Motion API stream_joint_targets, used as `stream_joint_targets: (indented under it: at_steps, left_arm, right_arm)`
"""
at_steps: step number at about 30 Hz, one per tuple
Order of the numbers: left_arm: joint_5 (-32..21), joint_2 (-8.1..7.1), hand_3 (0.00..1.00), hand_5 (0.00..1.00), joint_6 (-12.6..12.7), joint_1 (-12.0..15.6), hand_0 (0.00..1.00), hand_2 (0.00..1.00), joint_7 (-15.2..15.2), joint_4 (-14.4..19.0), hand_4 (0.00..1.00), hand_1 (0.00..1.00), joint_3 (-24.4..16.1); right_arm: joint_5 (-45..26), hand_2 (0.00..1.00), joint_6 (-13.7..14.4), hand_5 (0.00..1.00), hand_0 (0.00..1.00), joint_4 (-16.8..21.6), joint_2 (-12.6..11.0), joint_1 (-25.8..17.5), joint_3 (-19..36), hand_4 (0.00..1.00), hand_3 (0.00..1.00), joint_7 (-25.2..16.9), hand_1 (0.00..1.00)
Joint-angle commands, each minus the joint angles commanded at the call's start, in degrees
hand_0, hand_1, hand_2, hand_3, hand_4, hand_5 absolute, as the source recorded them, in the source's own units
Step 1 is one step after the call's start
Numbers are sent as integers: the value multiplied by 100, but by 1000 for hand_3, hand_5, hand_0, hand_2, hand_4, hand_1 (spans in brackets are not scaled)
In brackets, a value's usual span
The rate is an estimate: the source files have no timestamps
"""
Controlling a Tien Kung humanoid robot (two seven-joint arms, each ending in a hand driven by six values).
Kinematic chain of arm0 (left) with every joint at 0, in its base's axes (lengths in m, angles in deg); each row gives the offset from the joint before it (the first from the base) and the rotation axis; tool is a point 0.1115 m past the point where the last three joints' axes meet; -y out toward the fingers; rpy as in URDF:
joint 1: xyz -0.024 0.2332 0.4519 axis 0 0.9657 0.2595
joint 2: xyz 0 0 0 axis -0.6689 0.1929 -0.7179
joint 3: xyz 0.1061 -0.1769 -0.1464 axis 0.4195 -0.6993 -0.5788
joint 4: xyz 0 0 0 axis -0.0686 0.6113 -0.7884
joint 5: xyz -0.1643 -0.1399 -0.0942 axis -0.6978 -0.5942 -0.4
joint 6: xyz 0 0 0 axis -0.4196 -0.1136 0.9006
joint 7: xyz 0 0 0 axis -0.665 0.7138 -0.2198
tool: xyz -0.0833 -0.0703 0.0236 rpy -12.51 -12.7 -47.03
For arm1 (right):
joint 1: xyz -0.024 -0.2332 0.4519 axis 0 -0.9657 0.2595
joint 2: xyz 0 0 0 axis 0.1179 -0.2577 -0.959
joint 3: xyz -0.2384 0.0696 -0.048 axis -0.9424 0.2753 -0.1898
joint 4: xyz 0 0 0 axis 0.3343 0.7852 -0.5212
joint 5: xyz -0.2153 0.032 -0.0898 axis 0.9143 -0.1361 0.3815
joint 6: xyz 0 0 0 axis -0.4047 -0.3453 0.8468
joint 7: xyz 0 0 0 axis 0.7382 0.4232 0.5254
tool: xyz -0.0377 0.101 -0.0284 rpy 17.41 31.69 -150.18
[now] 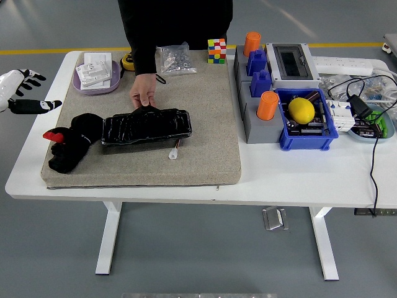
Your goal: Pick the rag up,wipe the panel,place it on the desk
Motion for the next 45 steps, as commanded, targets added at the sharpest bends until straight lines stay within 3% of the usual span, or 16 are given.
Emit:
stream_joint_targets:
  at_steps: [27,45]
  left_arm:
    - [117,615,785,424,345,-276,605,766,250,-1111,886,723,1017]
    - [201,786,751,422,509,-459,585,756,384,-1650,884,709,1345]
  right_arm:
    - [-33,687,17,427,712,2,-42,44,-67,961,593,-14,654]
    - [-82,687,18,427,711,15,-97,89,-105,962,593,-30,652]
